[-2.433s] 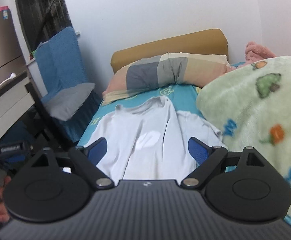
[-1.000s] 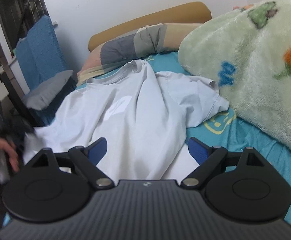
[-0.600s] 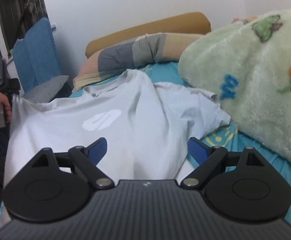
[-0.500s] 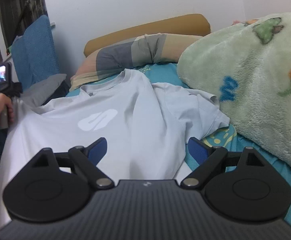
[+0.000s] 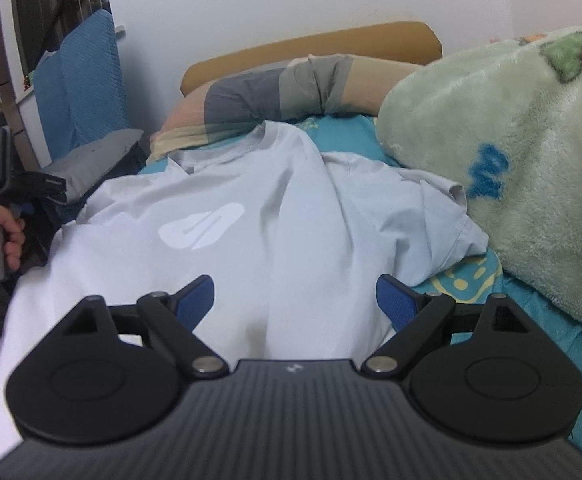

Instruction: Fold clothes

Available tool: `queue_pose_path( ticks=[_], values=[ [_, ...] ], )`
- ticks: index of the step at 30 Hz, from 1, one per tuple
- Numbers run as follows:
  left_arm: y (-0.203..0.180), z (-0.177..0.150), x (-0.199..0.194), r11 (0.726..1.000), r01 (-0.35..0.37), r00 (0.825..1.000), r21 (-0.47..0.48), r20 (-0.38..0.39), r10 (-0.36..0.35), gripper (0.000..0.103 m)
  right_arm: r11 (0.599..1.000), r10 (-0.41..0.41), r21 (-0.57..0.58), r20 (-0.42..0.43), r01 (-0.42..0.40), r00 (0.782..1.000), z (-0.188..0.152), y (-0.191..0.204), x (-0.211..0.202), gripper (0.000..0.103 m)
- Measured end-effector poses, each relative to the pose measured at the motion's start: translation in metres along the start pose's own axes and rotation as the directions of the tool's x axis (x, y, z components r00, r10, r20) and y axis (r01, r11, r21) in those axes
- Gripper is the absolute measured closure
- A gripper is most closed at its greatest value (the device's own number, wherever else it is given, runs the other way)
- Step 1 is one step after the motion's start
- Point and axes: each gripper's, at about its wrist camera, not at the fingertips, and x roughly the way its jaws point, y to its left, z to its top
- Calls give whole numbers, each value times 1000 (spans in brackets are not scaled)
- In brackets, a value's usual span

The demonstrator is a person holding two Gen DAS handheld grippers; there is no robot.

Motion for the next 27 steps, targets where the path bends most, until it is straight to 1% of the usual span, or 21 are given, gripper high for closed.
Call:
queue_pose_path(
  ticks=[5,8,12,15,18,21,24,27],
  values=[
    [6,-24,-86,993,110,994,-32,-16,-110,20,1000,18,-6,50,-18,999,6,1,-16,14],
    [5,-40,-143,991,137,991,-10,-13,-137,18,999,49,11,84,-50,995,10,0,-29,14],
    [4,-59,-204,986,169,986,9,-11,-169,16,999,50,-24,128,-48,991,14,4,-48,14],
    [0,-68,-235,980,201,979,5,-14,-201,16,998,64,-31,158,-59,985,17,5,-61,14],
    [-3,-75,-257,975,222,975,-11,-11,-222,16,997,54,-70,184,-42,982,15,6,-75,14],
    [-9,-84,-276,969,247,969,-6,-6,-247,16,999,44,-39,167,-38,985,16,1,-87,14],
    [-13,-94,-286,962,273,962,18,-10,-273,15,1000,31,-4,152,-31,988,16,-3,-95,14],
    [-17,-100,-296,955,294,956,42,2,-295,15,999,24,34,133,-29,991,15,-8,-99,14]
  ],
)
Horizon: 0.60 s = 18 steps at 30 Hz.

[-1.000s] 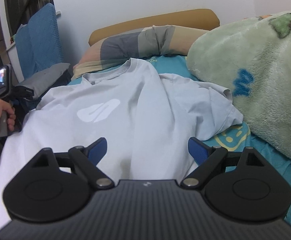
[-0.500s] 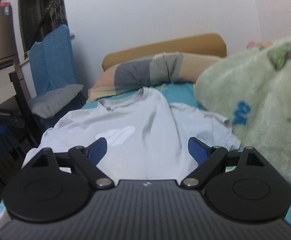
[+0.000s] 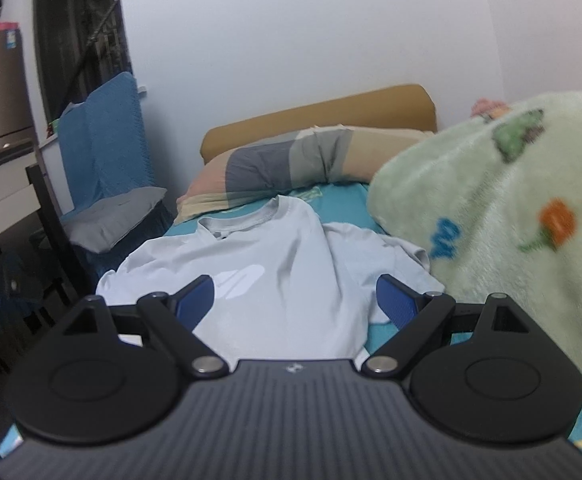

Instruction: Fold clothes

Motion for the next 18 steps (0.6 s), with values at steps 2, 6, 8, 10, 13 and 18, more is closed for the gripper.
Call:
queue_pose_path(
  ticks=[2,6,8,10,13,18],
  values=[
    [-2,-2,-4,1000,9,1000,17,11,-9,15,1000,-7,18,-9,7,1000,-1,-3,-2,14],
    [0,-3,-10,999,31,999,18,19,-31,15,999,-18,46,-13,19,1000,-1,-6,-7,14],
    [2,-4,-12,999,40,999,13,17,-40,15,998,-24,59,-16,25,1000,-1,-8,-9,14],
    [4,-4,-12,999,47,999,10,15,-47,14,996,-22,87,-21,24,1000,0,-10,-12,14],
    [8,-4,-14,999,54,999,1,6,-54,14,986,-1,166,-37,7,999,1,-15,-14,14],
    [15,-5,-18,997,74,997,-16,-7,-74,14,945,53,326,-76,-26,996,1,-22,-6,14]
  ],
)
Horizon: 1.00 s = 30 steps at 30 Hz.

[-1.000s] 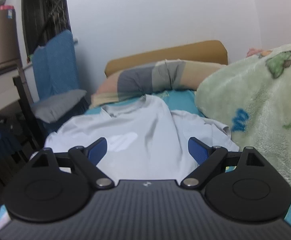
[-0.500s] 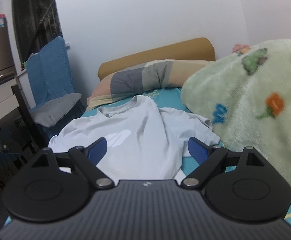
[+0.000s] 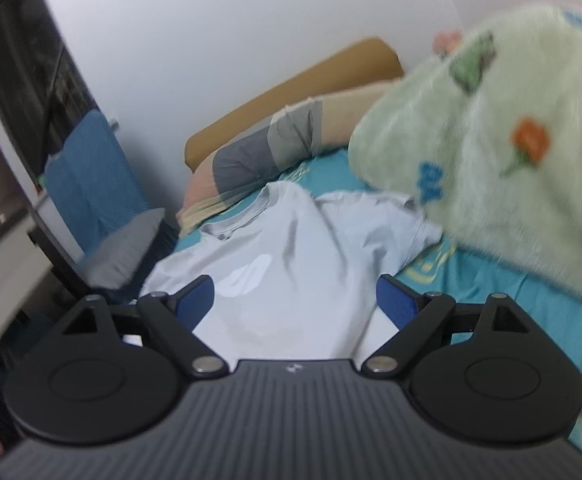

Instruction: Fold clothes

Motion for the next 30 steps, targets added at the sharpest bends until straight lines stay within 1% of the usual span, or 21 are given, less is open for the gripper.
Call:
queue_pose_path(
  ticks=[5,10,16,20,23,25,26,30],
  values=[
    [9,-1,-6,1000,8,1000,-23,-11,-8,13,990,9,139,-13,-7,1000,3,-8,9,14],
    [18,-1,-9,998,9,1000,-56,-22,-10,12,968,42,247,17,-44,999,11,-29,20,14],
    [28,2,-1,991,-9,999,-131,-41,4,11,913,42,403,48,-58,998,19,-84,46,12],
    [33,5,14,981,-4,997,-194,-80,-12,11,864,47,500,42,-61,998,17,-119,74,12],
    [32,6,27,973,10,993,-232,-109,-36,11,833,82,548,5,-72,997,11,-136,103,12],
    [30,7,36,971,14,992,-238,-118,-44,11,835,102,545,-20,-75,995,9,-139,124,12],
    [29,7,40,971,13,992,-239,-123,-43,11,842,103,534,-32,-70,994,8,-139,134,12],
    [25,6,58,967,7,988,-255,-148,-46,11,899,107,425,9,-101,994,12,-134,163,12]
  ],
)
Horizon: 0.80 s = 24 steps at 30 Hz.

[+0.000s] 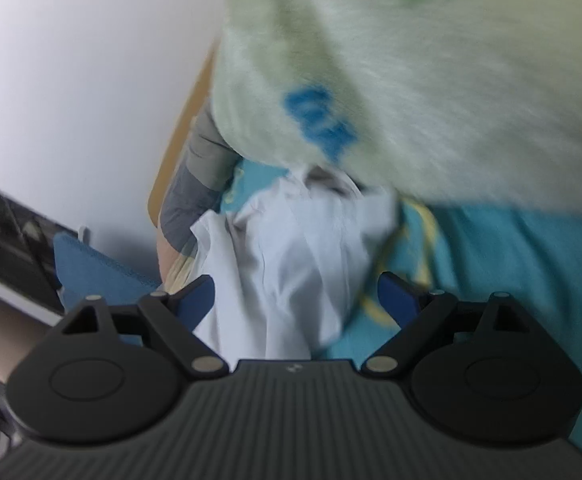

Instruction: Fold clothes

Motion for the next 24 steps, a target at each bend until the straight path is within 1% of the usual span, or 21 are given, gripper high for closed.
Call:
queue_pose_path(
  ticks=[1,2,3,5,11,13,14,15,16,17,18,19,21,24],
  values=[
    [-1,0,5,1000,2,1000,-11,-10,-2,11,999,7,-39,7,-7,1000,0,2,7,12],
    [-1,1,9,1000,4,1000,-19,-16,-4,11,997,14,-80,14,-13,1000,1,4,14,14],
    [-2,2,13,1000,6,1000,-26,-21,-7,11,994,12,-111,17,-10,1000,2,6,21,21],
    [-3,4,21,999,-1,1000,-32,-22,0,11,988,10,-156,25,-6,1000,4,10,33,22],
    [-6,10,45,999,-17,999,-43,-32,15,11,975,-11,-223,49,21,999,14,26,71,22],
    [-4,12,51,999,-20,999,-50,-32,18,11,970,-26,-240,56,39,998,15,32,80,30],
    [-3,13,54,998,-27,999,-52,-30,25,11,967,-48,-248,57,61,997,16,35,84,42],
    [-2,13,57,998,-37,999,-53,-28,35,11,963,-74,-256,58,87,996,17,39,88,60],
    [-2,14,60,998,-48,999,-51,-27,46,11,954,-103,-275,63,116,993,18,44,90,68],
    [-1,14,62,997,-57,998,-47,-23,55,11,943,-132,-298,69,147,989,20,49,93,73],
    [1,15,62,997,-64,998,-49,-18,63,11,931,-161,-320,76,177,984,21,55,95,76],
    [3,17,61,996,-71,997,-53,-12,71,11,915,-171,-354,96,194,981,22,63,93,80],
    [6,20,58,995,-79,997,-62,1,79,11,884,-176,-412,145,222,974,25,81,85,87],
    [12,25,47,994,-71,997,-80,27,73,11,855,-187,-444,219,269,958,30,109,70,88]
  ],
)
